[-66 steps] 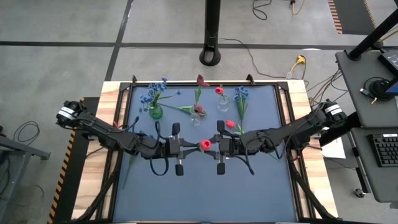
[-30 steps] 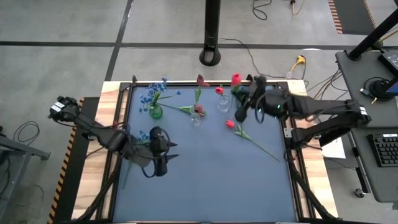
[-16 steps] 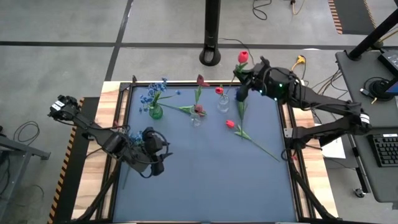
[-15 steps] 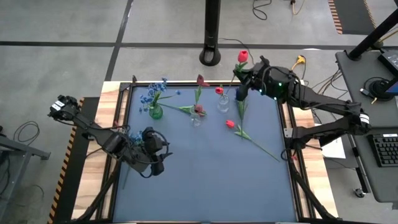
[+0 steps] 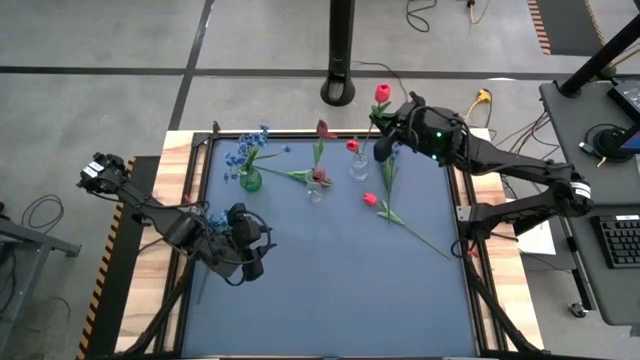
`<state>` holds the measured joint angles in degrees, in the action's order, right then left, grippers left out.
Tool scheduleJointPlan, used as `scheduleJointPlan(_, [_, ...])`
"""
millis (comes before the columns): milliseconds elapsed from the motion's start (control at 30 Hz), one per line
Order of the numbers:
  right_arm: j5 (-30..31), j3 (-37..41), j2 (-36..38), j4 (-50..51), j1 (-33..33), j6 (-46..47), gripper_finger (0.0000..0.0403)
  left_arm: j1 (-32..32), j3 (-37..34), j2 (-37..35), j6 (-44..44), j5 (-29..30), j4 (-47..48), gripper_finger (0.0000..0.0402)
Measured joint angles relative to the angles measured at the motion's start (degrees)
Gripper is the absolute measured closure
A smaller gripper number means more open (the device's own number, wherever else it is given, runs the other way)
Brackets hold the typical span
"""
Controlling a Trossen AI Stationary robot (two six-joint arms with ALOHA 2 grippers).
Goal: Sort flowers into vase by color
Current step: Put the bottom red tulip into the bottom transparent vase
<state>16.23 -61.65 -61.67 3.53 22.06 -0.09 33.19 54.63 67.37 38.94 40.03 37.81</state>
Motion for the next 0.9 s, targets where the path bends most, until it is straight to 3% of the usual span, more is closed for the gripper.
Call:
scheduleJointPlan(367, [0.09,4.3,0.0,-5.61,0.11,-0.97,0.0385,0.0,0.0,0.0,-0.02,0.02,0.04,0.0222])
scheduleJointPlan(900, [0.26,4.83,-0.02,-4.3,0.11,-0.39,0.0385,0.0,0.0,0.02,-0.46,0.15,0.02,0.0222])
